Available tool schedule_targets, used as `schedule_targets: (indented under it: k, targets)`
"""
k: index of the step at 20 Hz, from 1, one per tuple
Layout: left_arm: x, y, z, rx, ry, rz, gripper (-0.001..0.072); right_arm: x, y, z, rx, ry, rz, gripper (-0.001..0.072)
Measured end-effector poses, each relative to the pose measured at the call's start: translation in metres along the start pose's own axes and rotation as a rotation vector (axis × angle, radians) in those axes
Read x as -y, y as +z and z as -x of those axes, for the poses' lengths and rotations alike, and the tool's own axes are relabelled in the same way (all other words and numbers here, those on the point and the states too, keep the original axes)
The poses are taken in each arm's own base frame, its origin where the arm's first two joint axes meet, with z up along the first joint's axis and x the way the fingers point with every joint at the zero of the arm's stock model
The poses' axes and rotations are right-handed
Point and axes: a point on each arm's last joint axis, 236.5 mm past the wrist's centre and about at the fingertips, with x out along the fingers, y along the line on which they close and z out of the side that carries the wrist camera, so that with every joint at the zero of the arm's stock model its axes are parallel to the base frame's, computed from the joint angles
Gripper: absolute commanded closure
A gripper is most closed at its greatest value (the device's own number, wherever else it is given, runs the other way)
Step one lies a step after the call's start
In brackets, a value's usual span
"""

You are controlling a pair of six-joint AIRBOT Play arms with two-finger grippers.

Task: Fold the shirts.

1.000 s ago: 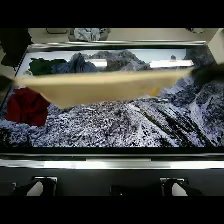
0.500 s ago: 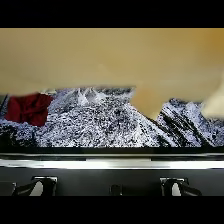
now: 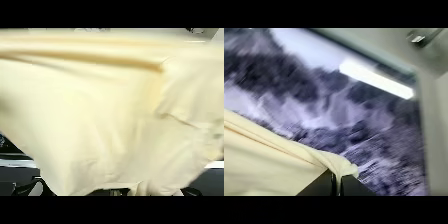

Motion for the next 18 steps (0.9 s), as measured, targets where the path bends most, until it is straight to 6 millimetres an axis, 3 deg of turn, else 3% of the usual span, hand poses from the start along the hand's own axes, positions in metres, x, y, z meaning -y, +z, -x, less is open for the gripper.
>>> schedule_targets:
  k: [2, 5, 8, 10, 12, 14, 16, 18]
  targets:
    - [-0.032, -0.071, -0.072, -0.241, 0.003, 0.049, 0.0685, -0.027, -0.037, -0.089, -0.195, 0.234, -0.043, 0.0673]
    - [-0.067, -0.161, -0.152, -0.484, 0.009, 0.107, 0.0684, -0.071, -0.072, -0.201, -0.371, 0.432, -0.081, 0.0672]
    - [-0.087, -0.218, -0.217, -0.597, 0.005, 0.168, 0.0684, -0.118, -0.082, -0.298, -0.406, 0.496, -0.125, 0.0671]
    - [-0.094, -0.238, -0.255, -0.614, -0.007, 0.223, 0.0684, -0.141, -0.082, -0.348, -0.375, 0.488, -0.155, 0.0671]
    - [-0.097, -0.255, -0.284, -0.628, -0.022, 0.273, 0.0684, -0.151, -0.077, -0.386, -0.323, 0.456, -0.185, 0.0671]
    - [-0.101, -0.262, -0.307, -0.620, -0.030, 0.289, 0.0684, -0.146, -0.071, -0.411, -0.262, 0.404, -0.211, 0.0671]
    - [-0.102, -0.266, -0.320, -0.622, -0.042, 0.289, 0.0684, -0.137, -0.069, -0.424, -0.228, 0.367, -0.237, 0.0672]
    - [-0.098, -0.269, -0.321, -0.642, -0.062, 0.285, 0.0684, -0.126, -0.071, -0.424, -0.224, 0.351, -0.257, 0.0670]
